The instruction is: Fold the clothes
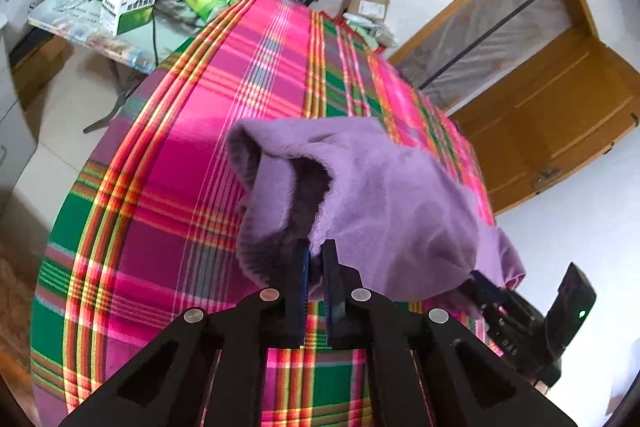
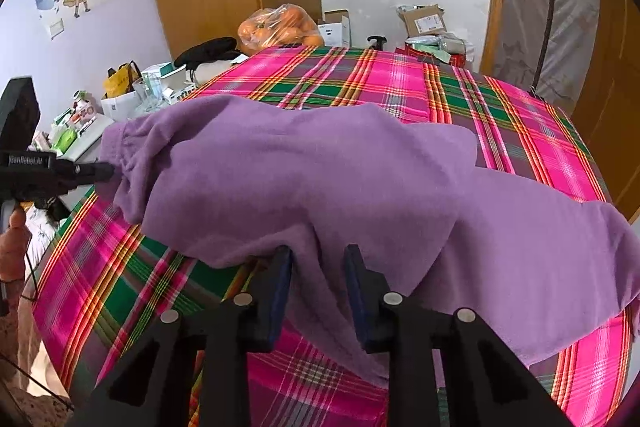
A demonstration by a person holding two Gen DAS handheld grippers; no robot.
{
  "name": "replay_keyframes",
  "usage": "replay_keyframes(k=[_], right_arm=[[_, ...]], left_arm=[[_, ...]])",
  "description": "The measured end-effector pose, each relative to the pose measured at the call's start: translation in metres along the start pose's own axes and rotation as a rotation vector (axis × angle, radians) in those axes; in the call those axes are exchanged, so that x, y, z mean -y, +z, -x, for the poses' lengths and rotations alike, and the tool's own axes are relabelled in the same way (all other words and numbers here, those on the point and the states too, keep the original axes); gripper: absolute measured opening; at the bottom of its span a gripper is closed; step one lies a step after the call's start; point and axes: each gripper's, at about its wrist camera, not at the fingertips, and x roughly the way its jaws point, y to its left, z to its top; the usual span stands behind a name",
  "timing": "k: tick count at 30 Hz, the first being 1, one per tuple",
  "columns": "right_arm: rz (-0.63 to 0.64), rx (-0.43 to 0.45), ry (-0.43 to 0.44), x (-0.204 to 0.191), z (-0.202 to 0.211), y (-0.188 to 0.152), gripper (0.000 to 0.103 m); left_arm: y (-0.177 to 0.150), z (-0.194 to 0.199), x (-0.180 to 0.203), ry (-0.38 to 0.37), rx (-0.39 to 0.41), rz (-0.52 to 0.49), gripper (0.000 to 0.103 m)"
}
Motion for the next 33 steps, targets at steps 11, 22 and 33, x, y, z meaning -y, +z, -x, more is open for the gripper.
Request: replay_keyframes(k=[11, 22, 33], right_arm=[[0.058, -0.006, -0.004, -0.010, 0.005, -0.002, 0.028], [0.000, 0.009, 0.039, 0.002, 0.008, 0.000, 0.010], [-0.035, 0.052, 0.087, 0.010, 0.023, 0.008, 0.001]], left_arm=[[0.024, 0.020, 0.019, -0.071, 0.085, -0.019, 0.006], [0.044, 0.034, 0.029, -0.104, 0.153, -0.016, 0.006], [0.050, 0.038, 0.022, -0.112, 0.157, 0.011, 0.006]])
